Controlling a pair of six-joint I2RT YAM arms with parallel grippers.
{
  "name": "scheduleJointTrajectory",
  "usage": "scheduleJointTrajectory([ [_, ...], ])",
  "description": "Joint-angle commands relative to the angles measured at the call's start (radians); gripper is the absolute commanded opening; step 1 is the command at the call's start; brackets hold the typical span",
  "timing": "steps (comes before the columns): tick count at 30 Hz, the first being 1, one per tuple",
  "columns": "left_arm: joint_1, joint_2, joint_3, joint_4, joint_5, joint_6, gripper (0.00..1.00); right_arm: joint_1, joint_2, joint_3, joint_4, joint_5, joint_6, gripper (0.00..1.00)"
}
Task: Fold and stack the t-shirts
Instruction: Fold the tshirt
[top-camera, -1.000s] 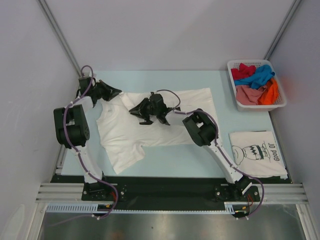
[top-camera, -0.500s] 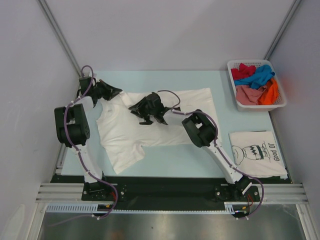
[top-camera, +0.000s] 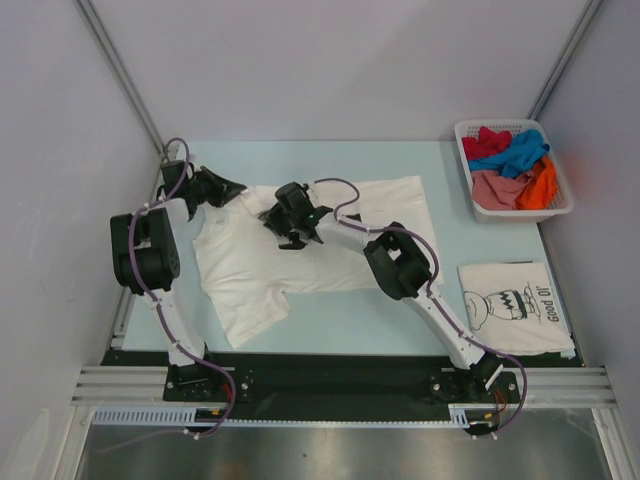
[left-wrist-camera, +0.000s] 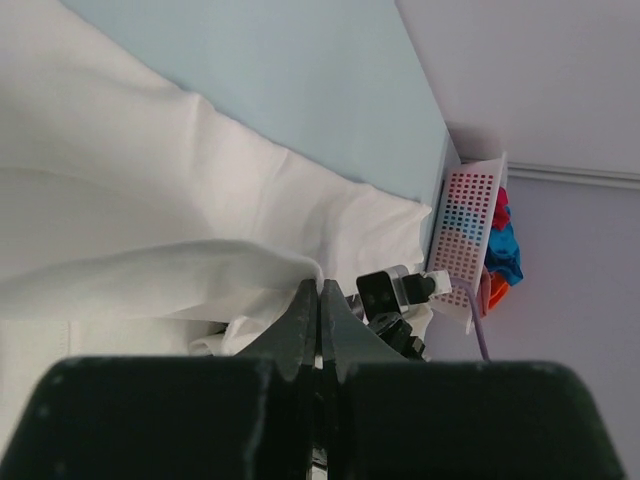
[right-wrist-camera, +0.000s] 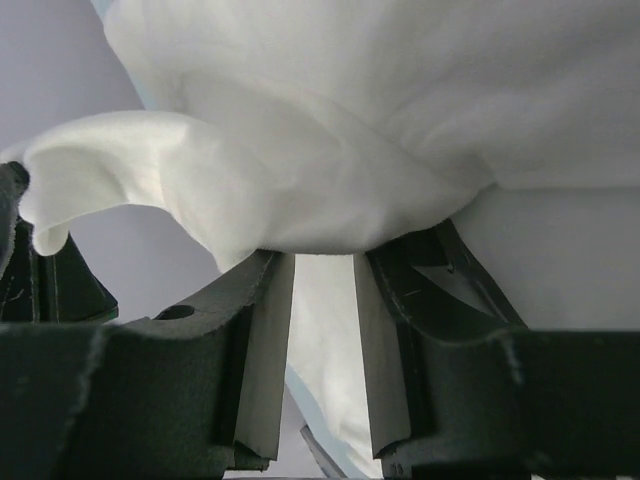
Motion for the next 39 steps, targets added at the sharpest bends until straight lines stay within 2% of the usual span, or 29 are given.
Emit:
scheduleJointTrajectory([
  [1,-0.005,-0.053,-0.025,0.064,0.024,-0.015,0.0,0.009,0.026,0.05,-0.193,0.116,0.002,0.35],
  [5,-0.005,-0.067,-0.046,0.072,0.028,-0.009,0.0,0.007,0.061,0.096,-0.259,0.127,0.028,0.31],
  [17,-0.006,-0.085,-0.094,0.096,0.03,-0.001,0.0,-0.002,0.115,0.12,-0.262,0.101,0.051,0.22],
  [21,-0.006,-0.086,-0.105,0.105,0.03,-0.004,0.0,-0.012,0.112,0.116,-0.23,0.081,0.019,0.04],
  [23,-0.005,-0.086,-0.106,0.105,0.028,-0.005,0.0,-0.016,0.094,0.116,-0.216,0.077,-0.004,0.0],
  [29,-0.005,-0.091,-0.106,0.084,0.03,0.01,0.0,-0.019,-0.01,0.06,-0.155,0.017,-0.09,0.0],
  [33,-0.005,-0.102,-0.108,0.058,0.025,0.024,0.0,-0.025,-0.082,0.013,-0.176,-0.087,-0.139,0.0],
  [36,-0.005,-0.105,-0.106,0.026,0.022,0.034,0.0,-0.038,-0.148,-0.082,-0.141,-0.124,-0.183,0.0],
  [39,-0.005,-0.117,-0.108,-0.039,0.013,0.057,0.0,-0.065,-0.149,-0.111,-0.13,-0.228,-0.225,0.0],
])
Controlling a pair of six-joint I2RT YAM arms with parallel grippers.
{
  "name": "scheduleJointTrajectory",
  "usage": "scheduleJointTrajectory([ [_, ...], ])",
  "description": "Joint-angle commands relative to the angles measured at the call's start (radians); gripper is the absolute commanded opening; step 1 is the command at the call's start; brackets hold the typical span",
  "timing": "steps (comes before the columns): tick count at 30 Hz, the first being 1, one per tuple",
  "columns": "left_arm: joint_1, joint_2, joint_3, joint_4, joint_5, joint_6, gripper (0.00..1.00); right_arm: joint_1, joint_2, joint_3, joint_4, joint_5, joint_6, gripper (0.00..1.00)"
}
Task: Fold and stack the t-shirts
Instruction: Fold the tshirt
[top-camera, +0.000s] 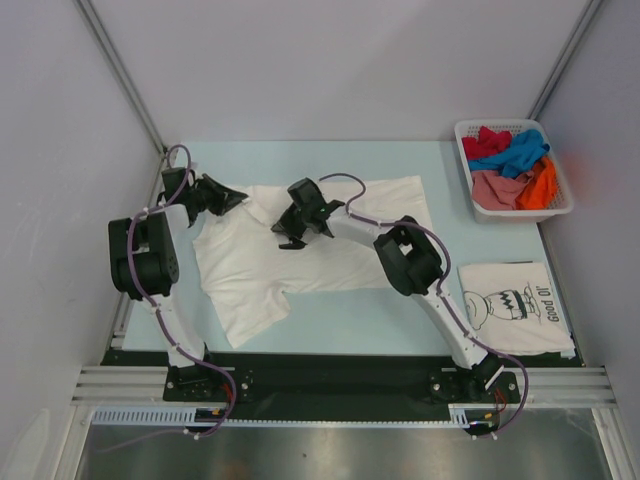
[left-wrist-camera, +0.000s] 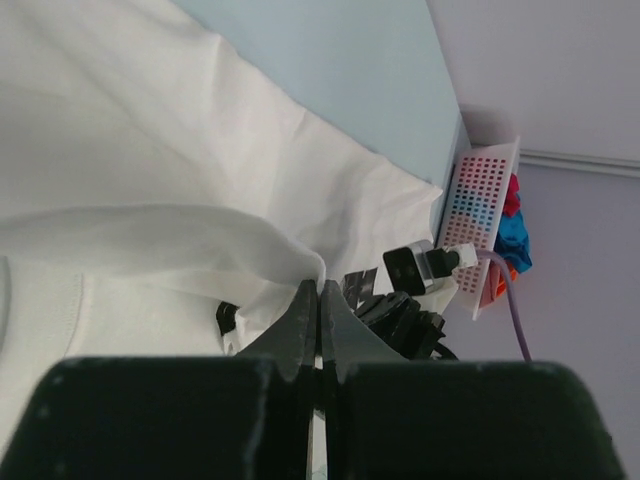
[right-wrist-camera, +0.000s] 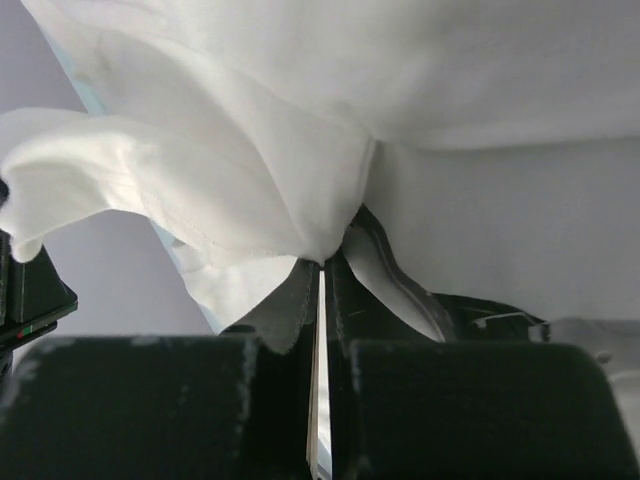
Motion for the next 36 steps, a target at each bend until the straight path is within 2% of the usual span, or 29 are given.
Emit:
scheduleJointTrajectory([
  [1,-0.003,-0.069,-0.005,-0.088,0.002,0.053,0.0,-0.033,-0.061,-0.019,-0.01,-0.134,-0.099,0.0],
  [13,0.029,-0.209,-0.103,-0.329,-0.118,0.164,0.0,-0.101,0.009,0.037,0.058,-0.484,-0.245,0.0],
  [20,0.058,-0.213,-0.14,-0.398,-0.139,0.213,0.0,-0.133,0.035,0.079,-0.022,-0.645,-0.329,0.0],
  [26,0.061,-0.201,-0.137,-0.434,-0.147,0.23,0.01,-0.153,0.034,0.076,-0.112,-0.673,-0.395,0.0],
  [36,0.064,-0.189,-0.142,-0.504,-0.179,0.291,0.02,-0.158,0.077,0.135,-0.168,-0.699,-0.443,0.0],
])
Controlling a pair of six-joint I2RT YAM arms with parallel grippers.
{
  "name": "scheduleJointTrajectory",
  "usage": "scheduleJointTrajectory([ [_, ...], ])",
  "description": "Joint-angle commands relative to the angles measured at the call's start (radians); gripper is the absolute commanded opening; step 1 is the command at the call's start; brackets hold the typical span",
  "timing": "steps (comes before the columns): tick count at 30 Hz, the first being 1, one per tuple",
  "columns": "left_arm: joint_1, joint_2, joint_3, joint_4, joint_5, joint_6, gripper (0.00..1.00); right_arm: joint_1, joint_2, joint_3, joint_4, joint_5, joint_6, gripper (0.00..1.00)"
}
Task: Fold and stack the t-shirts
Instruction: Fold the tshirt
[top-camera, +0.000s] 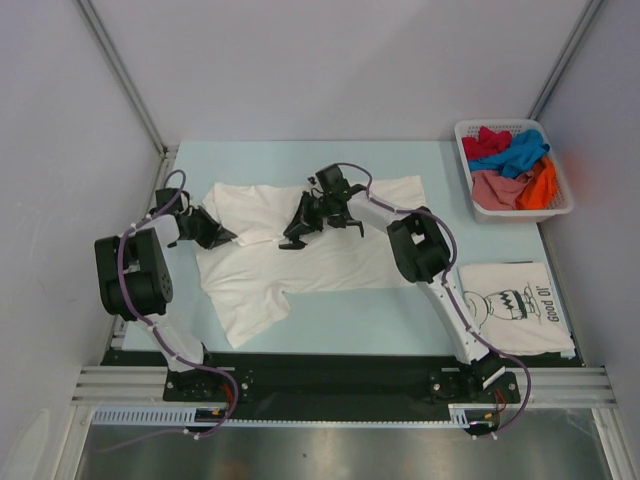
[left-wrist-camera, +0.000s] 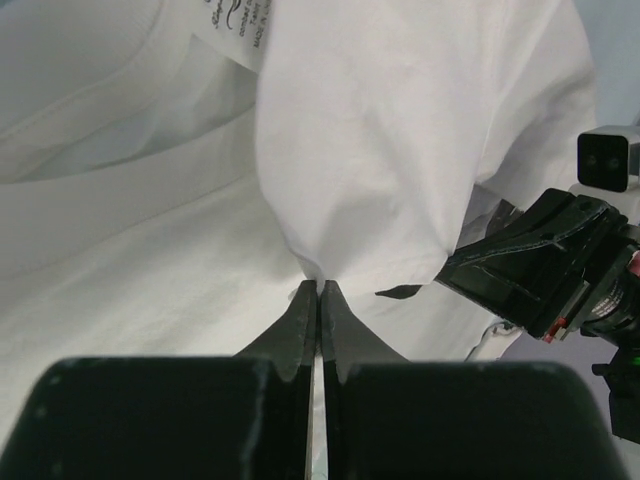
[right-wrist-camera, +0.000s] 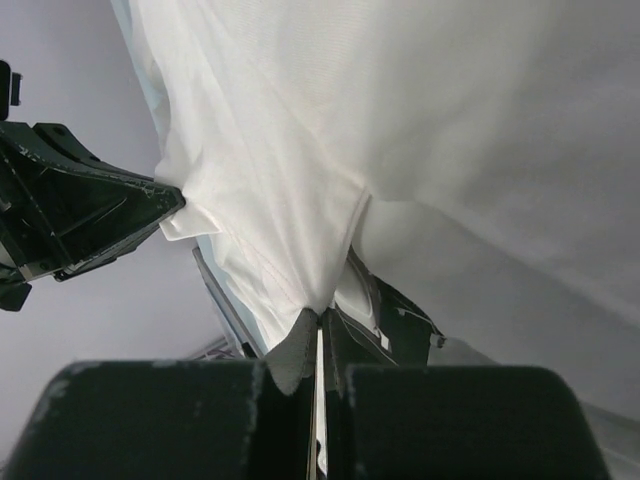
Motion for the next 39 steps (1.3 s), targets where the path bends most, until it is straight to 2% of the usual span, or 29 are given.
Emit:
scheduleJointTrajectory([
  [1,0.007,-0.013,-0.004,-0.042,-0.021,0.053,0.02,0.002,0.023,0.057,-0.039,-0.044,-0.037,0.0],
  [8,0.036,-0.056,-0.036,-0.09,-0.085,0.082,0.08,-0.004,0.038,0.074,-0.051,-0.054,-0.046,0.04],
  [12,0.049,-0.091,-0.065,-0.119,-0.131,0.087,0.13,-0.015,0.025,0.072,-0.091,-0.056,-0.077,0.12],
  [13,0.055,-0.094,-0.065,-0.125,-0.163,0.085,0.25,-0.018,0.008,0.069,-0.129,-0.051,-0.086,0.14],
  [15,0.069,-0.093,-0.045,-0.13,-0.162,0.093,0.39,-0.026,-0.018,0.045,-0.157,-0.041,-0.118,0.21],
  [18,0.07,-0.085,0.027,-0.147,-0.161,0.117,0.52,-0.041,-0.09,0.019,-0.215,-0.021,-0.188,0.28],
  [20,0.066,-0.082,0.092,-0.144,-0.17,0.148,0.6,-0.055,-0.141,0.029,-0.314,0.01,-0.232,0.31],
  [23,0.056,-0.026,0.215,-0.133,-0.21,0.223,0.81,-0.099,-0.219,0.019,-0.448,0.073,-0.333,0.35],
  [27,0.013,0.12,0.419,-0.153,-0.335,0.392,0.85,-0.156,-0.348,-0.11,-0.51,0.14,-0.433,0.38],
  [31,0.01,0.3,0.625,-0.186,-0.288,0.54,0.81,-0.213,-0.445,-0.259,-0.494,0.147,-0.437,0.38],
  [33,0.012,0.388,0.738,-0.209,-0.251,0.571,0.73,-0.222,-0.488,-0.316,-0.491,0.147,-0.445,0.38],
  [34,0.01,0.407,0.766,-0.21,-0.228,0.581,0.72,-0.225,-0.501,-0.331,-0.491,0.148,-0.45,0.38],
  [39,0.009,0.524,0.91,-0.196,-0.165,0.578,0.74,-0.253,-0.558,-0.382,-0.491,0.145,-0.483,0.37],
])
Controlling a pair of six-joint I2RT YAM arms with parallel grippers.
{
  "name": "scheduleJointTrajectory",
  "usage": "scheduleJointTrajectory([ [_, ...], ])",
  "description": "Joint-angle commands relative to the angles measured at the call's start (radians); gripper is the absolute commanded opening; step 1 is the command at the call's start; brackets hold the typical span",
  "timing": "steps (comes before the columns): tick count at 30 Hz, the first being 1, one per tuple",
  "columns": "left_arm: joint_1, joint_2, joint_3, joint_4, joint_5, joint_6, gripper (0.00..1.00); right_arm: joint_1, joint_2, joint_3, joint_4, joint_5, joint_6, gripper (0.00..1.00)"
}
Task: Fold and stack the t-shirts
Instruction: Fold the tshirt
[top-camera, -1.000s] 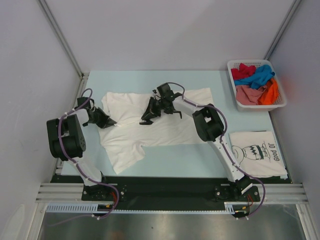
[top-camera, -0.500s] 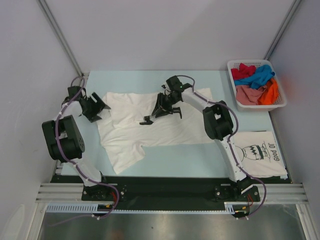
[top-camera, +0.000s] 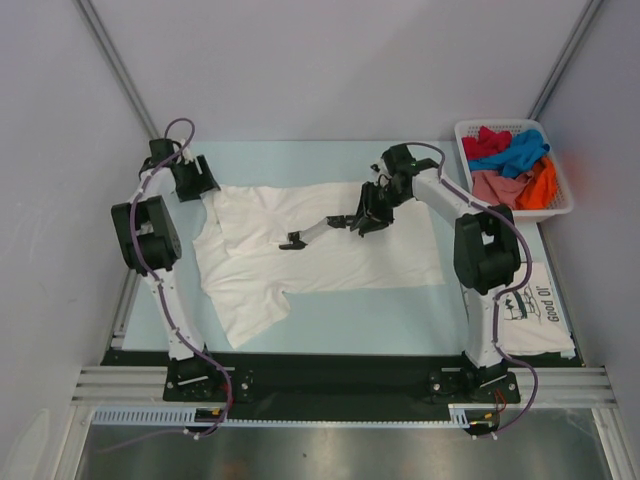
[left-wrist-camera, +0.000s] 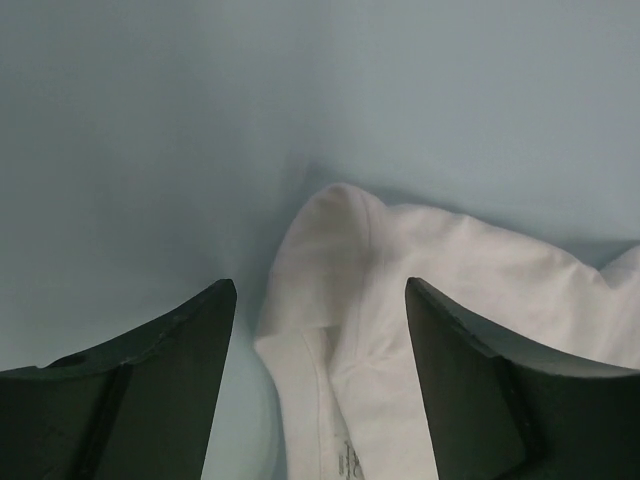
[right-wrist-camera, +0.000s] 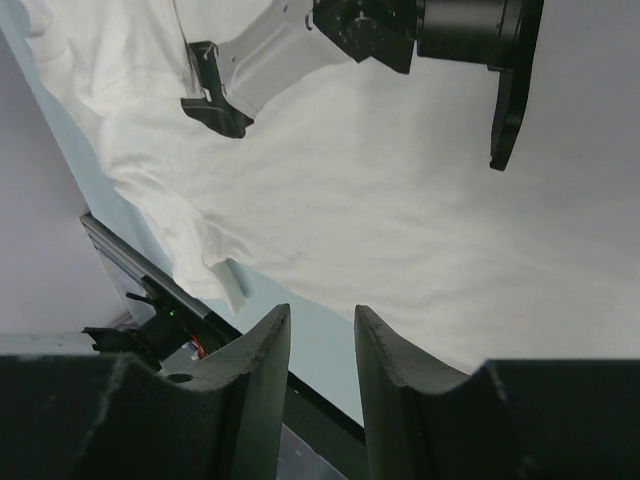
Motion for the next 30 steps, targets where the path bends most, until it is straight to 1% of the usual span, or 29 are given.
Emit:
scheduleJointTrajectory([
  [1,-0.003,0.055,0.121,-0.014,0.055,0.047,0.75,-0.011,-0.082,-0.021,-0.017,0.002,-0.053,0.37],
  [6,-0.004,0.102,0.179,-0.036,0.075,0.029,0.75,-0.052,-0.102,-0.05,-0.015,0.004,-0.057,0.37],
  [8,-0.003,0.112,0.173,-0.049,0.112,0.024,0.72,-0.063,-0.105,-0.055,-0.009,0.027,-0.048,0.37],
  [9,-0.003,0.115,0.17,-0.049,0.133,0.024,0.68,-0.072,-0.105,-0.056,-0.003,0.039,-0.045,0.37],
  [11,-0.003,0.118,0.167,-0.066,0.169,0.021,0.66,-0.083,-0.105,-0.058,0.003,0.062,-0.031,0.36],
  [17,-0.003,0.106,0.168,-0.102,0.135,0.048,0.65,-0.117,-0.099,-0.07,0.042,0.074,-0.001,0.35],
  [18,-0.001,0.104,0.168,-0.105,0.118,0.053,0.63,-0.121,-0.09,-0.066,0.042,0.08,0.004,0.35],
  [19,-0.003,0.107,0.17,-0.106,0.112,0.059,0.6,-0.131,-0.087,-0.064,0.04,0.121,0.013,0.34],
  [20,-0.004,0.11,0.182,-0.114,0.107,0.061,0.53,-0.134,-0.082,-0.058,0.042,0.154,0.024,0.34],
  [21,-0.003,0.121,0.19,-0.12,0.088,0.061,0.49,-0.138,-0.074,-0.052,0.043,0.198,0.045,0.34],
  [22,-0.001,0.128,0.199,-0.128,0.08,0.058,0.44,-0.143,-0.067,-0.044,0.049,0.303,0.055,0.33],
  [23,-0.001,0.133,0.213,-0.135,0.074,0.053,0.35,-0.154,-0.056,-0.012,0.054,0.357,0.061,0.32],
  [24,-0.001,0.138,0.219,-0.134,0.068,0.047,0.31,-0.157,-0.045,0.005,0.066,0.455,0.076,0.31],
  [25,0.002,0.144,0.224,-0.134,0.052,0.033,0.27,-0.161,-0.022,0.02,0.084,0.488,0.073,0.3],
  [26,0.003,0.151,0.24,-0.132,0.048,0.027,0.19,-0.161,-0.013,0.033,0.116,0.519,0.064,0.29],
  [27,0.005,0.155,0.25,-0.134,0.043,0.021,0.16,-0.163,0.002,0.068,0.165,0.577,0.058,0.29],
  [28,0.006,0.165,0.259,-0.132,0.028,0.007,0.13,-0.164,0.045,0.095,0.181,0.586,0.044,0.29],
  [30,0.01,0.173,0.286,-0.123,0.017,-0.008,0.0,-0.17,0.1,0.176,0.187,0.677,0.035,0.29],
])
